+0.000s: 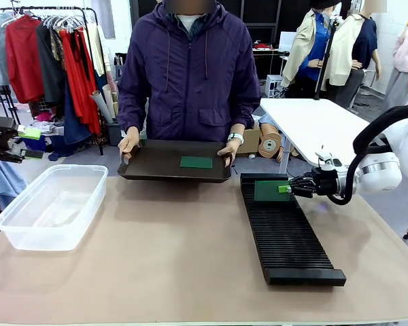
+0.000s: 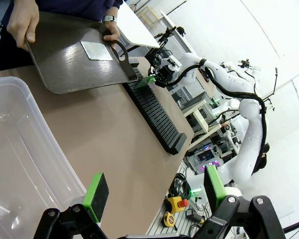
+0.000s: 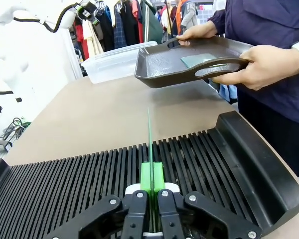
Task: Sort PCBs into racks and boxes based on the side picked up.
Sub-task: If the short side of the Blank PCB is picked up, insert it into the PCB Rack ; if the long side is picked up, place it in the Organizing box.
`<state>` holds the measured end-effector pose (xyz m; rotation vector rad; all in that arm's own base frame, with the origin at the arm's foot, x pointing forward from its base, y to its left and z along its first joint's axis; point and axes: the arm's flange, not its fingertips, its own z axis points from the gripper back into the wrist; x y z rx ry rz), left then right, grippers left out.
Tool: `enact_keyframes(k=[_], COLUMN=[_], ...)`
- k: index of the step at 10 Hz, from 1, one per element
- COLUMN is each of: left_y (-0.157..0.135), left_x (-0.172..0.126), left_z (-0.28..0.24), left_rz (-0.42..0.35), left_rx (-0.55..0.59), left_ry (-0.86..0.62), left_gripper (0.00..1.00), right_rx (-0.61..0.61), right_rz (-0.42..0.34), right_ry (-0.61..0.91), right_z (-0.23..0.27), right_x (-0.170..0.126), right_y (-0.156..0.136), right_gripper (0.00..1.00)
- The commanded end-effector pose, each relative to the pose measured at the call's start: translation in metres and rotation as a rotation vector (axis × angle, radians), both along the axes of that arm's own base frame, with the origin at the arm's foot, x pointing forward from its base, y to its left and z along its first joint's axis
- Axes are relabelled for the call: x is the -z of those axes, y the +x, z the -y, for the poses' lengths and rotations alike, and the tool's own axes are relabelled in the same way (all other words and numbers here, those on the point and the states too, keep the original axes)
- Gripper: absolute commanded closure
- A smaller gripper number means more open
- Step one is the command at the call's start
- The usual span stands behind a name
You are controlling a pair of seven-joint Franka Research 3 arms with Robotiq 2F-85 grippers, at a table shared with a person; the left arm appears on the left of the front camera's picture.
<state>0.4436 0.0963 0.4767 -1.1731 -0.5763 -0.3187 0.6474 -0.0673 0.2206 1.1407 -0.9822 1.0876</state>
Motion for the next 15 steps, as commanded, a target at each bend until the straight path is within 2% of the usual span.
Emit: enact_keyframes(k=[1, 4, 9, 15], left_y=[0.0, 0.0, 0.0, 0.0], left_x=[-0.002, -0.002, -0.002, -0.002], left_z=[0.0, 0.0, 0.0, 0.0], left_rz=[0.004, 0.004, 0.004, 0.004], left_rx=[-0.001, -0.001, -0.001, -0.001], left_ry=[-0.001, -0.001, -0.001, -0.001], left_gripper=[0.0, 0.0, 0.0, 0.0], right_rx=[0.058, 0.049, 0.061, 0.049], right_rz=[-0.052, -0.039, -0.018, 0.0], right_ry=[-0.028, 0.011, 0.043, 0.042], right_z=[0.003, 0.005, 0.008, 0.009], right_x=[0.007, 0.002, -0.005, -0.005], right_y=[0.011, 0.011, 0.01, 0.009], right_gripper=[1.0, 1.0, 0.02, 0.0])
